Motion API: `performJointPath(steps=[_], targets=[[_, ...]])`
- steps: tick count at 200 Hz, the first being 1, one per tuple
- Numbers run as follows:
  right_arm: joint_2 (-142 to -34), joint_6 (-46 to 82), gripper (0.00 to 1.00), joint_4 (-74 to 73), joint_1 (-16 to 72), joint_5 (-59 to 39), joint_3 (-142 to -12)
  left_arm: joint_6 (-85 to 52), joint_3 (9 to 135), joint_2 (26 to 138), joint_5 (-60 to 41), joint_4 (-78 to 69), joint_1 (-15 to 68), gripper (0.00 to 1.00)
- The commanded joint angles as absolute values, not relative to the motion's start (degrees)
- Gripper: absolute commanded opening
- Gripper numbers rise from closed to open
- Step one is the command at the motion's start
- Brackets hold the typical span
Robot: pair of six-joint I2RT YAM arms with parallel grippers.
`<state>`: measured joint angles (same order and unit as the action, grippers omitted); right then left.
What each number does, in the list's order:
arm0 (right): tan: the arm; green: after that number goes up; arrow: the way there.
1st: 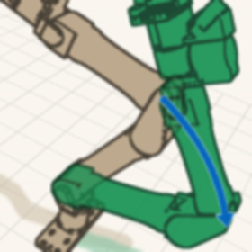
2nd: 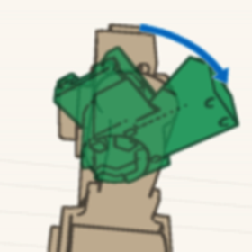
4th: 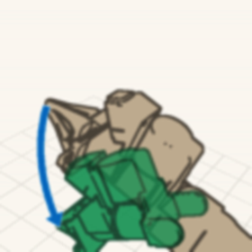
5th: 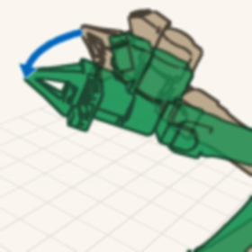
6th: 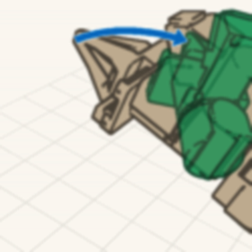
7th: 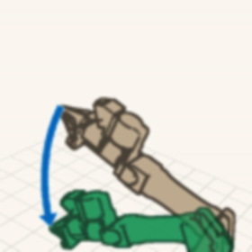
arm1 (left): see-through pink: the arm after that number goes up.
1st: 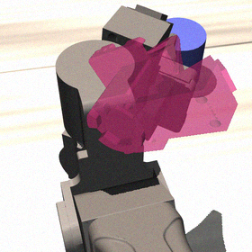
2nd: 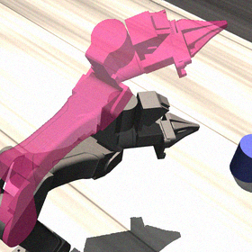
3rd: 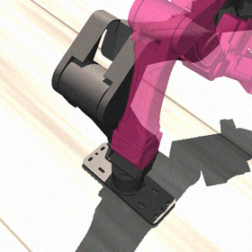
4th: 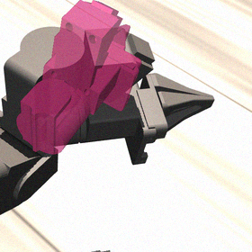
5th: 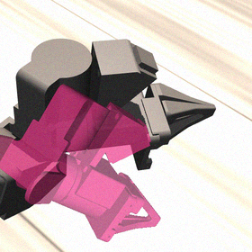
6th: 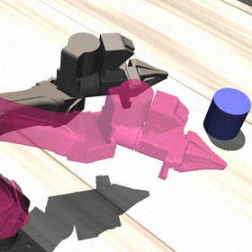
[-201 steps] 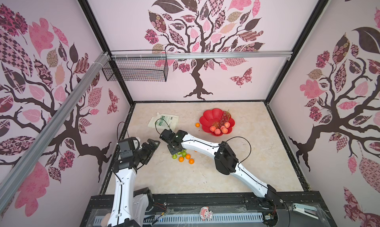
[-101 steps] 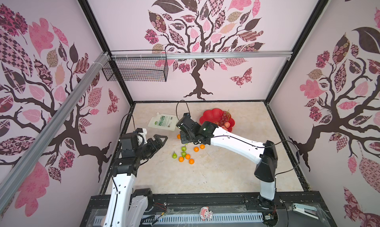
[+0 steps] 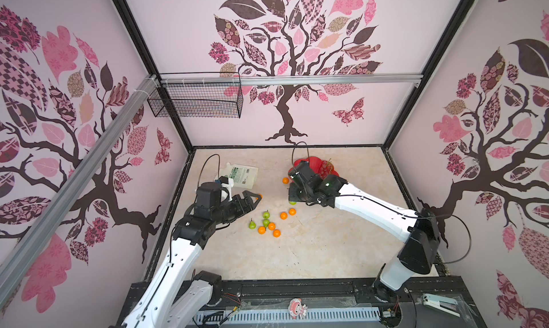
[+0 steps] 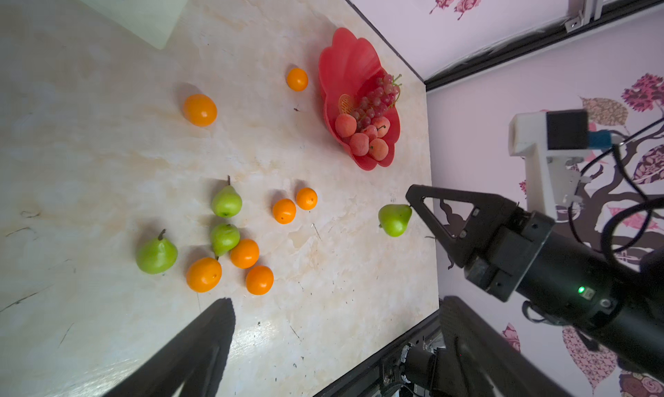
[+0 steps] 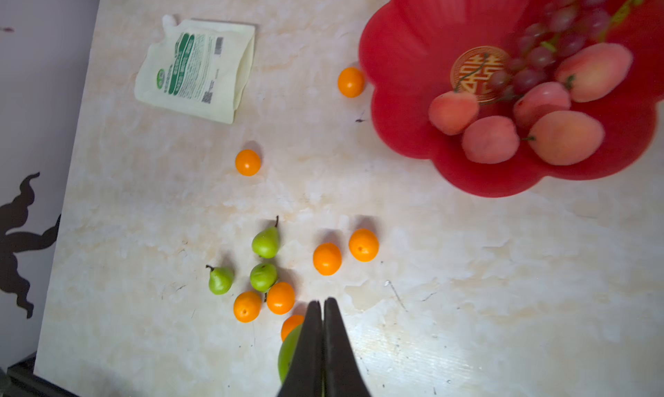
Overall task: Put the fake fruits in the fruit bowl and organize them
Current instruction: 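Carry the green pear over the bowl while the left arm approaches, then lower the pear into the bowl and open the right gripper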
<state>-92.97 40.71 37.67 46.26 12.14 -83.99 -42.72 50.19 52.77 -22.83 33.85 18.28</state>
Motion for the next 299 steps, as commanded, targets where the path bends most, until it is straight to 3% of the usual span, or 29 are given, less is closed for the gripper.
performJointPath(steps=[1, 49, 77, 129, 191, 299], targets=[[-87.92, 36.52, 0.0, 36.74, 42.02, 10.56, -83.94, -43.69, 54.2, 57.84, -17.3, 24.86, 22.44, 0.93], [-86.98, 32.59, 0.0, 31.83, 29.82, 7.4, -81.24, -42.09, 59.5, 69.16, -15.2, 15.51, 25.64, 0.94], [-91.95, 30.61, 0.0, 28.43, 25.64, 7.78, -82.43, -39.4, 65.12, 77.32, -13.71, 14.29, 25.73, 0.95], [-104.8, 23.55, 0.0, 24.23, 25.22, 12.56, -89.55, -37.16, 74.69, 93.18, -13.62, 10.07, 25.76, 0.96], [-117.95, 18.45, 0.0, 23.99, 25.02, 15.24, -98.56, -34.63, 83.56, 104.61, -12.87, 9.61, 25.83, 0.98], [-130.63, 16.15, 0.0, 30.17, 24.15, 15.62, -109.93, -34.9, 87.5, 112.07, -15.88, 8.78, 25.8, 0.98]])
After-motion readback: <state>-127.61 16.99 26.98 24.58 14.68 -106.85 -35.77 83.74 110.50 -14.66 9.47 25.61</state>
